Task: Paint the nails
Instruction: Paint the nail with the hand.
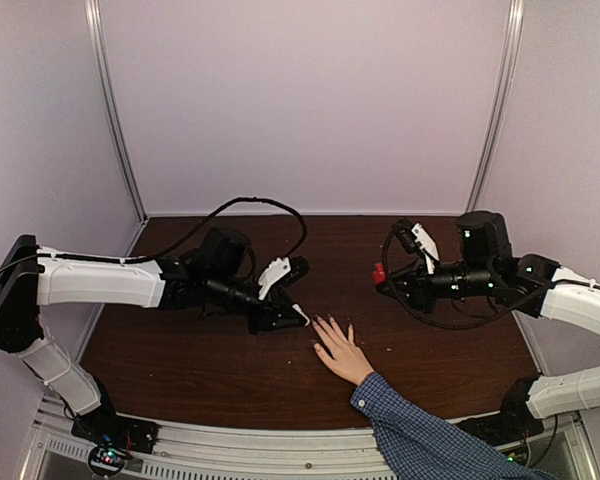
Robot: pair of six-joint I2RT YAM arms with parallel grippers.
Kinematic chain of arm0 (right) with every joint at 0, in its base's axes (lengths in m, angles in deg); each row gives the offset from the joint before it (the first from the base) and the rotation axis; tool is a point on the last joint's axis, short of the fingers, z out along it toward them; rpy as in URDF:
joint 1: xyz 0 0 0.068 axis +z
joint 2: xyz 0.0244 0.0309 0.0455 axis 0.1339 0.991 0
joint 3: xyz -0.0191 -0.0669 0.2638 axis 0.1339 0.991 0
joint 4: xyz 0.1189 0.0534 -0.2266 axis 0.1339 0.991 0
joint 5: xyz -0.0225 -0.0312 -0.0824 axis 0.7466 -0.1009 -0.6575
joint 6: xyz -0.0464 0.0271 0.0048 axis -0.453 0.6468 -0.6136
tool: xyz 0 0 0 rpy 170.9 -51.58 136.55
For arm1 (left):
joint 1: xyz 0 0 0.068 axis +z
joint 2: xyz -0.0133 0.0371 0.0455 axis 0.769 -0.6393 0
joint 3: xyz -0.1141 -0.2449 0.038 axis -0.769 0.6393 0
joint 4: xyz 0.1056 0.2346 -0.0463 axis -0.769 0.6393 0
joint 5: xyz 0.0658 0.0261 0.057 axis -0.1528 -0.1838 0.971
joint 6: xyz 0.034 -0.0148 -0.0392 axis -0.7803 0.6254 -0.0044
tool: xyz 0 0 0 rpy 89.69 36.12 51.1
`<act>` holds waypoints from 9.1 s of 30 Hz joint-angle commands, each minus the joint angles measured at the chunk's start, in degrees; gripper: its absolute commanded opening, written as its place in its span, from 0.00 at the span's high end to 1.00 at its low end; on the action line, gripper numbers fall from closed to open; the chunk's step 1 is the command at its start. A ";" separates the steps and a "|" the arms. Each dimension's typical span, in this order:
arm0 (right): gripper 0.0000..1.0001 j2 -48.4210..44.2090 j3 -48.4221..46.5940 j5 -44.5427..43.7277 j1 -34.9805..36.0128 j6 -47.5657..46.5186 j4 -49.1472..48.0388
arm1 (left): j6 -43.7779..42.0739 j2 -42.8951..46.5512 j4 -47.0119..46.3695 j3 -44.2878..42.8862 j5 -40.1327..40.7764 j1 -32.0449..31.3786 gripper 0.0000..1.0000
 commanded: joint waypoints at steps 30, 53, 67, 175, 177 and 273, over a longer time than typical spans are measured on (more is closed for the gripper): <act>1.00 -0.19 1.17 3.11 -0.73 1.00 -4.06 | -6.98 -11.00 4.81 -8.12 1.33 -2.06 1.00; 1.00 0.13 1.35 3.41 -0.73 1.03 -4.39 | -6.79 -13.62 6.32 -9.47 4.17 -2.06 1.00; 1.00 0.38 1.34 3.79 -0.75 1.09 -4.49 | -5.92 -13.19 5.97 -9.38 6.21 -1.45 1.00; 1.00 -3.75 2.05 -6.22 -2.72 1.79 -2.60 | -11.84 -14.14 17.05 -16.63 11.34 -5.53 1.00; 1.00 -3.71 2.05 -6.17 -2.71 1.78 -2.65 | -11.96 -14.23 17.03 -16.65 11.49 -5.63 1.00; 1.00 -3.42 2.58 -4.55 -3.45 2.23 -3.50 | -11.14 -12.20 17.14 -16.39 16.38 -3.83 1.00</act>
